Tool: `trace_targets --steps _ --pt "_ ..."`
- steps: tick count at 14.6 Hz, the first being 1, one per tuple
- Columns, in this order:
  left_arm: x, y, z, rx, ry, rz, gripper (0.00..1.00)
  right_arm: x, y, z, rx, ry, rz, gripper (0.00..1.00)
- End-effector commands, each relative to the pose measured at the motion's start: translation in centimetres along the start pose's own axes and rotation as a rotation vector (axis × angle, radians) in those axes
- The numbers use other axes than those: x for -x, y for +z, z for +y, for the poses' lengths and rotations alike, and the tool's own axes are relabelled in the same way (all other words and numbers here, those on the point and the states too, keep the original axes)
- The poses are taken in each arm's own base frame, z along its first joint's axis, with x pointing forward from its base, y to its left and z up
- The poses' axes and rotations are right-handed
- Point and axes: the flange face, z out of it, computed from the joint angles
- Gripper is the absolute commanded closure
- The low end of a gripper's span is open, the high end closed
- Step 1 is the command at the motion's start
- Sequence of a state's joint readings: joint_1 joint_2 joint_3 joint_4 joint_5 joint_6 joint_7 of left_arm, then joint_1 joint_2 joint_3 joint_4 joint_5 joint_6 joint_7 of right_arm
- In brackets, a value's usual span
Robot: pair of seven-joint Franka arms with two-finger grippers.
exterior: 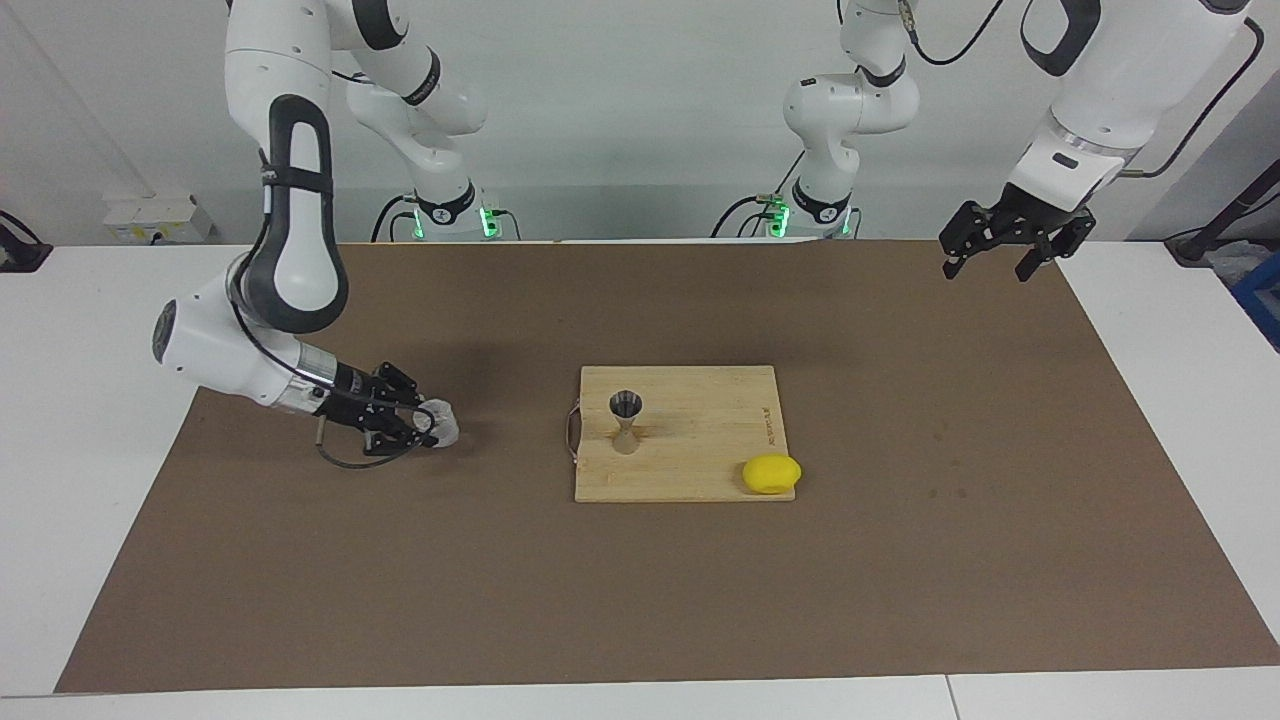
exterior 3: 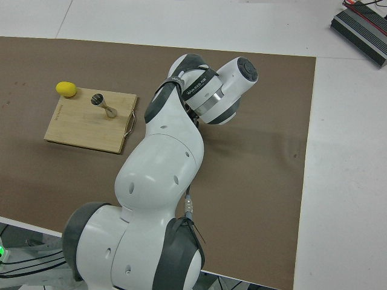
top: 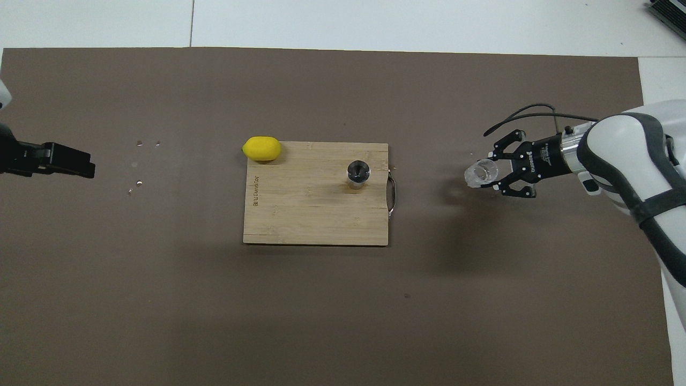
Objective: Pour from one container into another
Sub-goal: 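Lift the glass cup with the right gripper and move it above the dark cup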
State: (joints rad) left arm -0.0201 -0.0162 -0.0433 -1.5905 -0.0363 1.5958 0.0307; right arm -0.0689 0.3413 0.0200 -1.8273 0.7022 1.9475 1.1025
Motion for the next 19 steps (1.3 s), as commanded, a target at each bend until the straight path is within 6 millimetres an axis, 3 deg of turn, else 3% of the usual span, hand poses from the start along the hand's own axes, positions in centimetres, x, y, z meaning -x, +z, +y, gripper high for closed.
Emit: trace_targets --steps 1,5,8,12,14,19 --pt "0.1 0.2 0.0 0.004 0.004 0.009 0.00 4.4 0.5 -1.2 -0.030 0.046 0.033 1.00" --pt "0.2 0.2 -0.3 0.004 -0.003 0.007 0.00 11.1 2.4 -2.1 -0.049 0.061 0.138 1.00" --pt "0.2 0.2 -0.2 0.004 -0.001 0.006 0.00 17.2 4.2 -2.8 -0.064 0.070 0.226 1.00" --pt "0.2 0.2 -0.3 0.004 -0.003 0.007 0.00 22.8 6.4 -3.1 -0.089 0.020 0.338 1.00" --pt "0.2 0.2 -0.2 0.004 -0.001 0.006 0.00 24.6 7.4 -2.8 -0.087 -0.051 0.399 1.00" --pt "0.2 0.2 -0.2 0.004 -0.001 0.006 0.00 26.2 8.7 -1.8 -0.063 -0.193 0.573 1.00"
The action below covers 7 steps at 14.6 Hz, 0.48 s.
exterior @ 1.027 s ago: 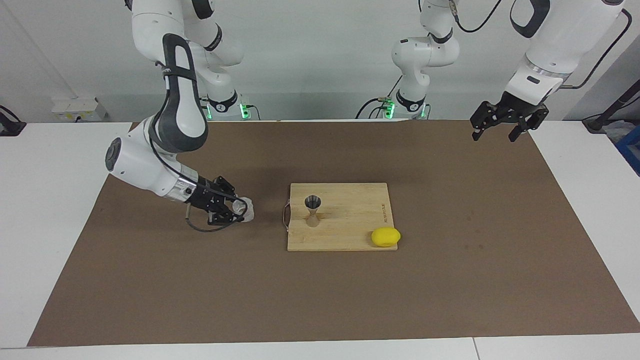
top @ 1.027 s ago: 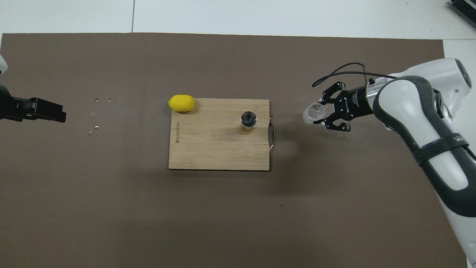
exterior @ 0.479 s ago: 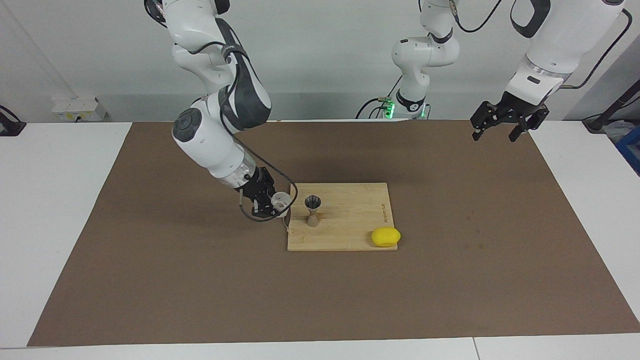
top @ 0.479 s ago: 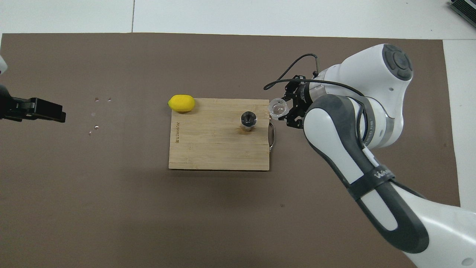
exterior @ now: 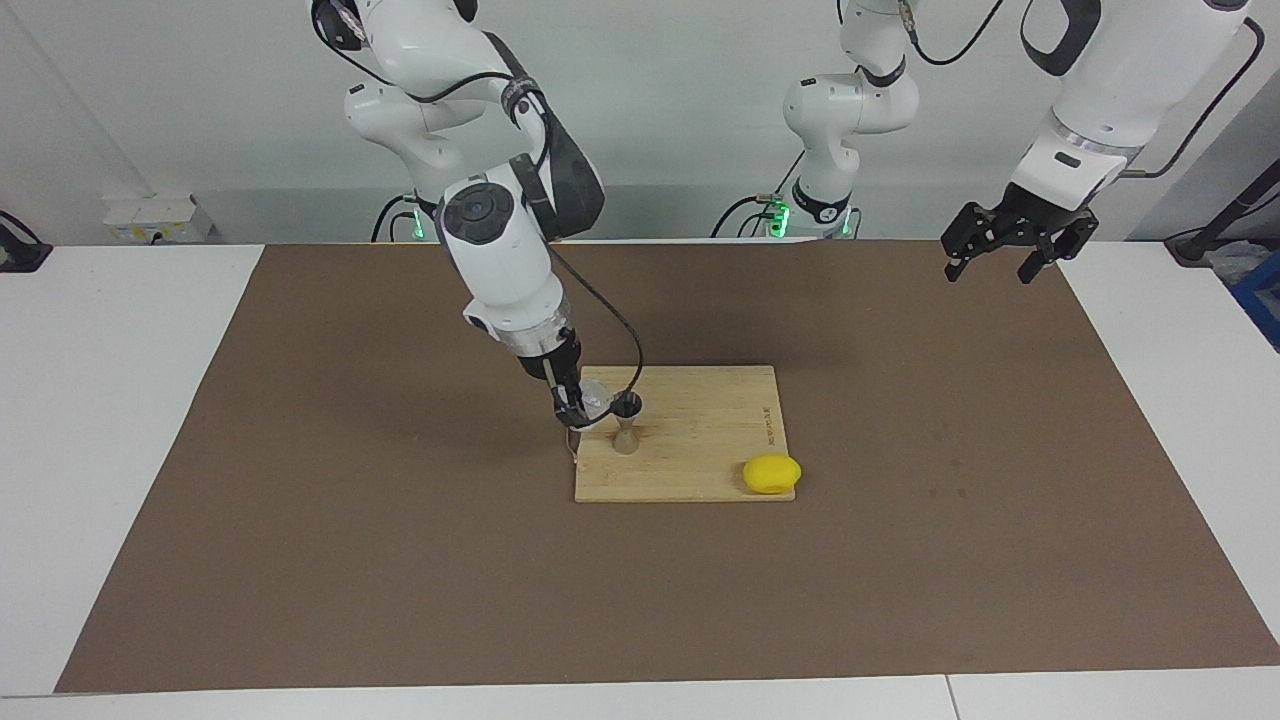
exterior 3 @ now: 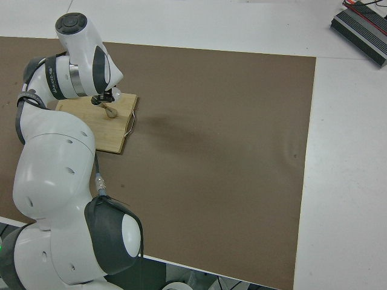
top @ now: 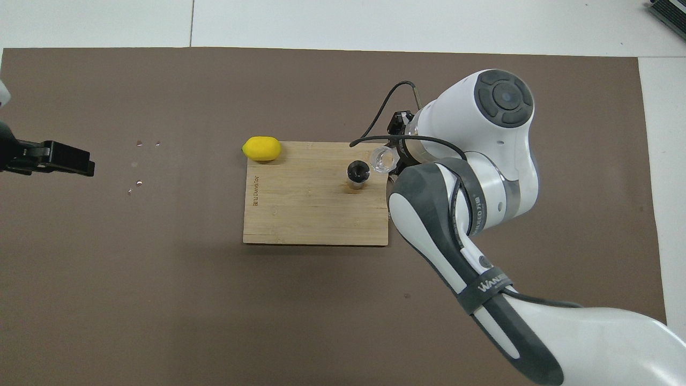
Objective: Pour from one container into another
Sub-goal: 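Lift the glass cup with the right gripper and move it above the dark cup, then tilt the glass cup over the dark cup with the right gripper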
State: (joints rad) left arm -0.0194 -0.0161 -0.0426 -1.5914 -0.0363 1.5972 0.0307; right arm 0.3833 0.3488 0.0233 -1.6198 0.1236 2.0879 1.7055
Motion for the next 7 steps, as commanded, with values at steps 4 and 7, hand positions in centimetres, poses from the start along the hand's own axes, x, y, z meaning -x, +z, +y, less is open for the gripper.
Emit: trace_targets --steps 4,7 --pt "0.2 0.2 -0.2 0.004 -0.001 0.006 0.00 2.9 -0.8 -0.1 -0.026 -0.129 0.149 1.00" --pt "0.2 0.2 -0.1 0.004 0.000 0.006 0.00 4.1 -1.3 -0.3 -0.041 -0.188 0.211 1.00"
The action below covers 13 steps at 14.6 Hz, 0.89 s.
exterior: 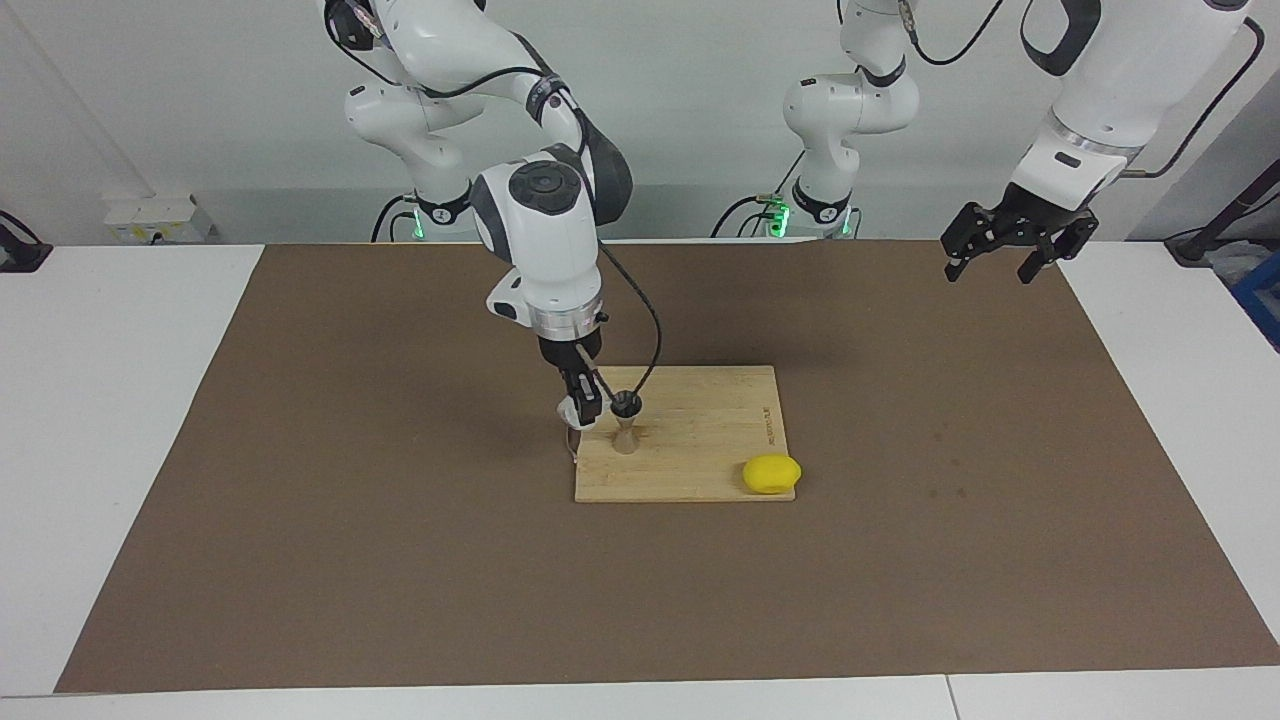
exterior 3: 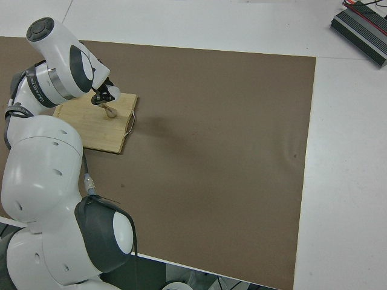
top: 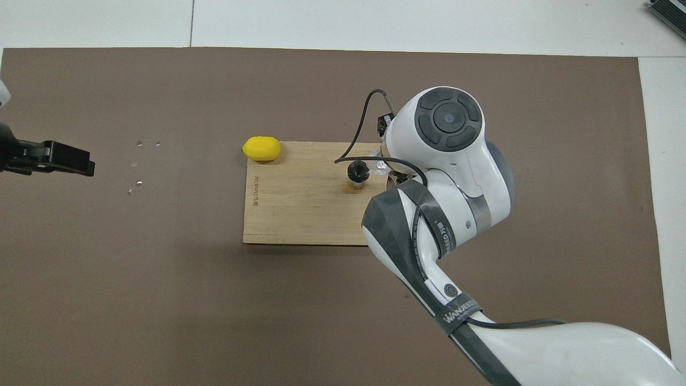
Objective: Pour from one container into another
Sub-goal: 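Tilt the glass cup over the dark cup with the right gripper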
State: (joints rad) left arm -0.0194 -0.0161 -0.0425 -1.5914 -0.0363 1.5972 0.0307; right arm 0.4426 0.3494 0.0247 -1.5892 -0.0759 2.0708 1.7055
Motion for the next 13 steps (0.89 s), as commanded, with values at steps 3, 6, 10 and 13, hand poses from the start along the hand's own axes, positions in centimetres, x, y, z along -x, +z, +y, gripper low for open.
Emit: trace_targets --steps 3,6,10,13 --pt "0.2 0.2 -0.1 0.004 0.001 0.006 0.00 1.9 -0.9 -0.5 -0.014 -0.072 0.086 1.00" --pt "0.2 0.2 -0.1 0.004 0.001 0.005 0.00 2.5 -1.1 -0.5 -0.025 -0.111 0.132 1.00" --pt "0.2 0.2 -0.2 0.004 -0.001 0.006 0.00 3.7 -0.9 -0.2 -0.029 -0.170 0.185 1.00" --pt "0.2 0.2 -0.1 0.004 0.001 0.006 0.00 4.4 -0.8 0.0 -0.031 -0.203 0.209 1.00"
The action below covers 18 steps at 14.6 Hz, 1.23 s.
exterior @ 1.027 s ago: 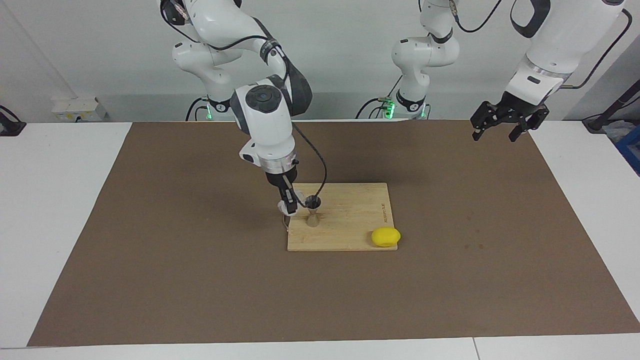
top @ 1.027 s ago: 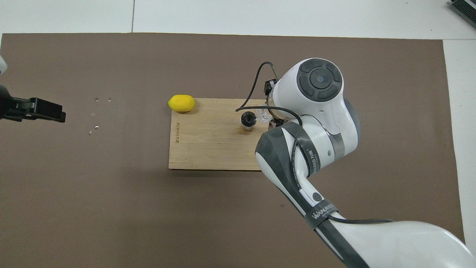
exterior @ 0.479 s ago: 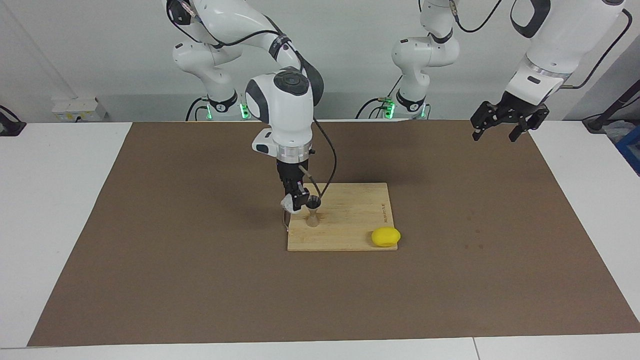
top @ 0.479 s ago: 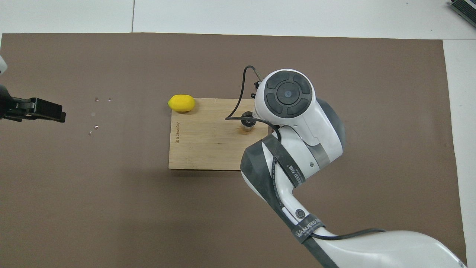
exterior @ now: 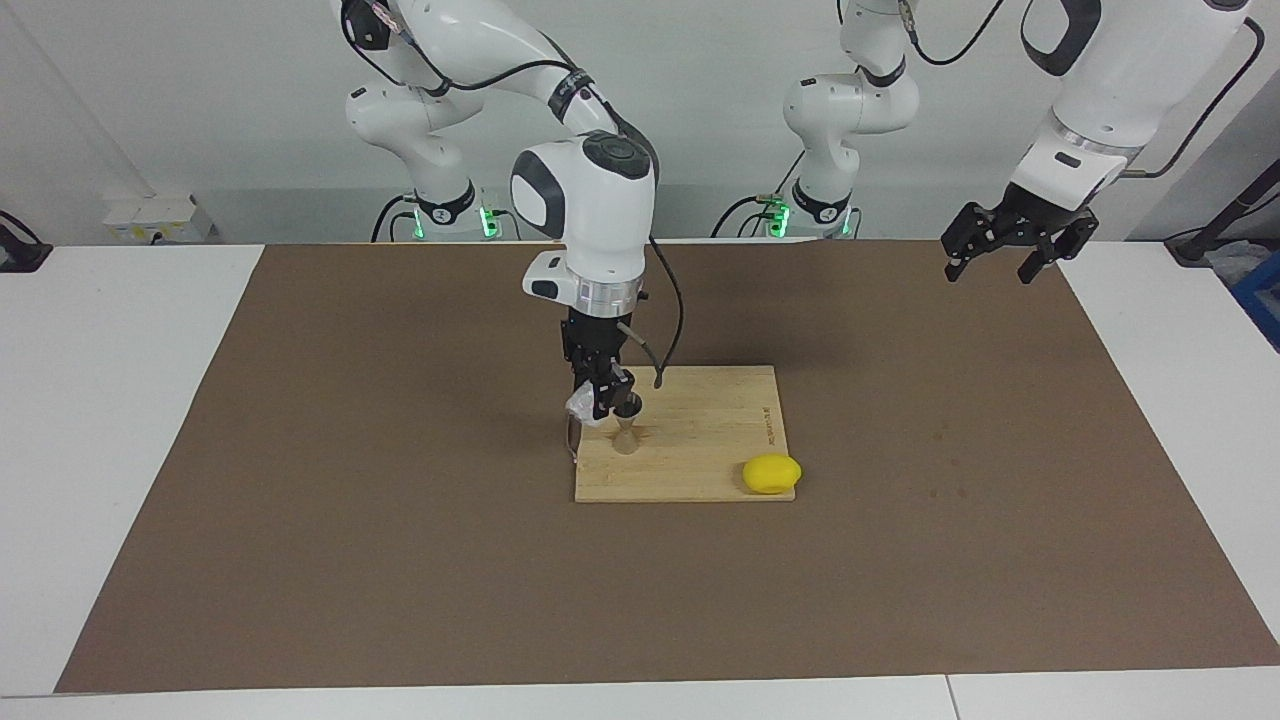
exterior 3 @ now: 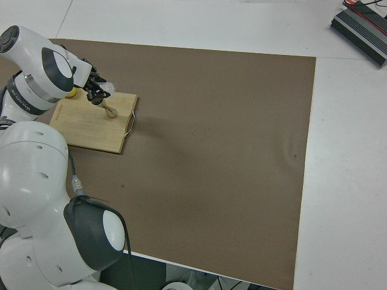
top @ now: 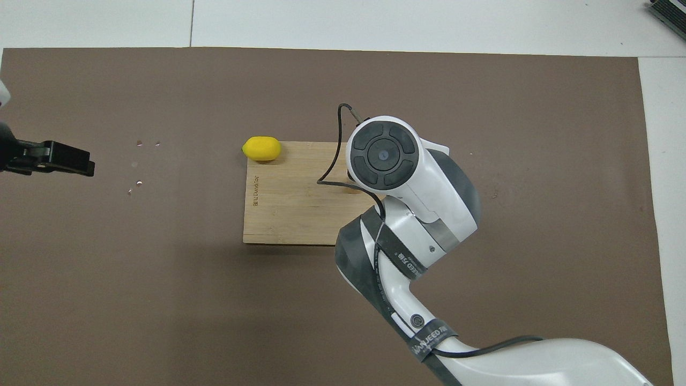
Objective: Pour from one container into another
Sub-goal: 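Tilt the glass cup over the dark cup with the right gripper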
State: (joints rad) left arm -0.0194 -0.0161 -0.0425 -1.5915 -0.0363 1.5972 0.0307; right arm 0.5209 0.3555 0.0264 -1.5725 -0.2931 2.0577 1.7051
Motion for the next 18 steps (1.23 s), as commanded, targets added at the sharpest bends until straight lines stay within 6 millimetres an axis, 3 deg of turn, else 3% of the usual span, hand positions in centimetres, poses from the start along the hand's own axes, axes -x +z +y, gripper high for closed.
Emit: trace_targets --steps 1,18 --pt "0.20 0.16 -0.14 0.004 0.001 0.006 0.00 0.09 -0.11 -0.22 0.003 -0.033 0.039 1.00" --pt "0.22 0.17 -0.22 0.004 -0.001 0.005 0.00 0.96 -0.35 0.03 -0.005 -0.144 0.115 1.00"
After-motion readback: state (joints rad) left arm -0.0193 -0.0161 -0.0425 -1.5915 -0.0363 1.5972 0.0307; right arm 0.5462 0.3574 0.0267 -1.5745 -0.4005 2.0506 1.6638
